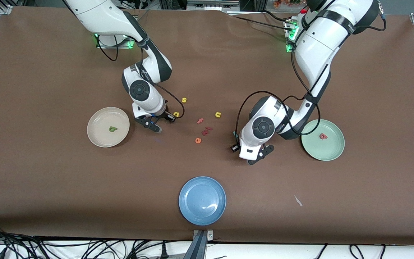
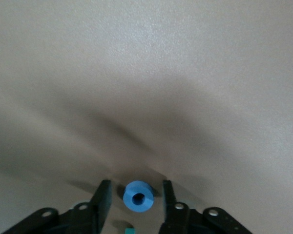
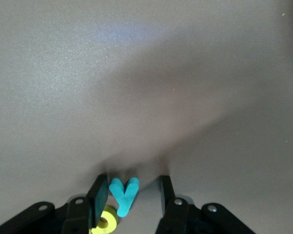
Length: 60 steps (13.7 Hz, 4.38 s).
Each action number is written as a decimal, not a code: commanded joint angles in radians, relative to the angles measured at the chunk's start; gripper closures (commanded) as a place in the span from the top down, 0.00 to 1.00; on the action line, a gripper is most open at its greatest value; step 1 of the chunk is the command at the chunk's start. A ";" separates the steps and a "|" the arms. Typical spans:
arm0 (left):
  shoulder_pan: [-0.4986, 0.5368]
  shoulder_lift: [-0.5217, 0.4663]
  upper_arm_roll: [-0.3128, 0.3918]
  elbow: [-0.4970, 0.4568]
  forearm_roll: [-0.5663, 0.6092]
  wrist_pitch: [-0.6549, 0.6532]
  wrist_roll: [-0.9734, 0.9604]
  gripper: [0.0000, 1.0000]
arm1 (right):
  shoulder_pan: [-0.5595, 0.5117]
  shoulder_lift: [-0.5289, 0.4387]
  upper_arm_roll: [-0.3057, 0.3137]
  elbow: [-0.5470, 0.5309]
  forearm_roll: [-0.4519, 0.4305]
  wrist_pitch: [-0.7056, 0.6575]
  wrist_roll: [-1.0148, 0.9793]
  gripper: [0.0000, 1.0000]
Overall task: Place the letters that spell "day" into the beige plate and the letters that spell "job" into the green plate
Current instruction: 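Grasp the cyan y with the right gripper while the left grasps blue o, then drop the cyan y on beige plate while the left gripper drops blue o, then grasp the yellow d with the right gripper while the left grasps cyan letter, then drop the yellow d on beige plate while the left gripper drops cyan letter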
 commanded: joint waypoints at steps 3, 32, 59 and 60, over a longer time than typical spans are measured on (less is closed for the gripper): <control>-0.017 0.014 0.016 0.032 0.006 -0.014 0.001 0.18 | 0.007 0.003 0.009 -0.012 0.013 0.015 0.000 0.23; 0.503 -0.261 -0.243 -0.075 -0.002 -0.501 0.393 0.99 | -0.058 -0.160 -0.208 0.028 0.017 -0.346 -0.573 1.00; 0.003 -0.008 -0.041 -0.039 -0.005 -0.040 -0.030 0.10 | 0.028 -0.035 0.025 0.023 0.010 -0.051 -0.238 0.11; 0.004 -0.008 -0.041 -0.034 -0.005 -0.040 -0.030 0.00 | 0.027 -0.058 0.019 0.026 -0.010 -0.086 -0.238 0.11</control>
